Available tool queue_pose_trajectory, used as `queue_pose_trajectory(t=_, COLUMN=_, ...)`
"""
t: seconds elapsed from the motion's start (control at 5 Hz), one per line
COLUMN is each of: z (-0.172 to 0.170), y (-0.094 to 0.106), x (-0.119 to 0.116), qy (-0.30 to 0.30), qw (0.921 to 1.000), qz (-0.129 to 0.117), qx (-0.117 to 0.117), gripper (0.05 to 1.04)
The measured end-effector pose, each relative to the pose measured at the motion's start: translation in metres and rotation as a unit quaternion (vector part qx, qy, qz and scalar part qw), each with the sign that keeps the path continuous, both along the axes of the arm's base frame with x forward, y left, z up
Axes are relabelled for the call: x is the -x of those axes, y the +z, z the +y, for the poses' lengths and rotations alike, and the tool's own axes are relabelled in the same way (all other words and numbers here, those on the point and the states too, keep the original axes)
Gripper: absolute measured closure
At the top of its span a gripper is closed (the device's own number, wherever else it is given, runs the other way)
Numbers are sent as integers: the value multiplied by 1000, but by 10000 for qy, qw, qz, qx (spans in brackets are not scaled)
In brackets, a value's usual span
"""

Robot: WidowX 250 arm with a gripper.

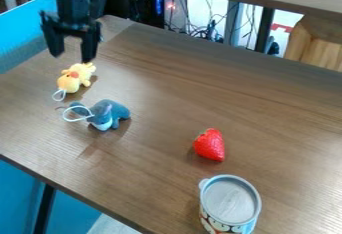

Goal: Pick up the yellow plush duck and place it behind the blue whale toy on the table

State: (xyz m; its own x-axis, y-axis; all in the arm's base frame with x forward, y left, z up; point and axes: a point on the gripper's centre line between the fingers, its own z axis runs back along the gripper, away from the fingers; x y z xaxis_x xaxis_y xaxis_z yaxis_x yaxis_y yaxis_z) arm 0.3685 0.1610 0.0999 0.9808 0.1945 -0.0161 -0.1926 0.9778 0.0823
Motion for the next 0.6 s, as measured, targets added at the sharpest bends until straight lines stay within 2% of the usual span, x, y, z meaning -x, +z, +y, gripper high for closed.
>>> queue_pose_trajectory(t=0.2, z=-8, y=29, x=39, qy=-762, qw=9966, qz=307, qx=-104, gripper=83)
queue_pose_trajectory(t=0.4, z=-14, y=41, x=69, qy=-1060, qw=9926, qz=576, qx=-160, gripper=83)
queue_pose_trajectory(t=0.6, z=-24, y=37, x=93, qy=-1256, qw=9885, qz=840, qx=-21, gripper=83)
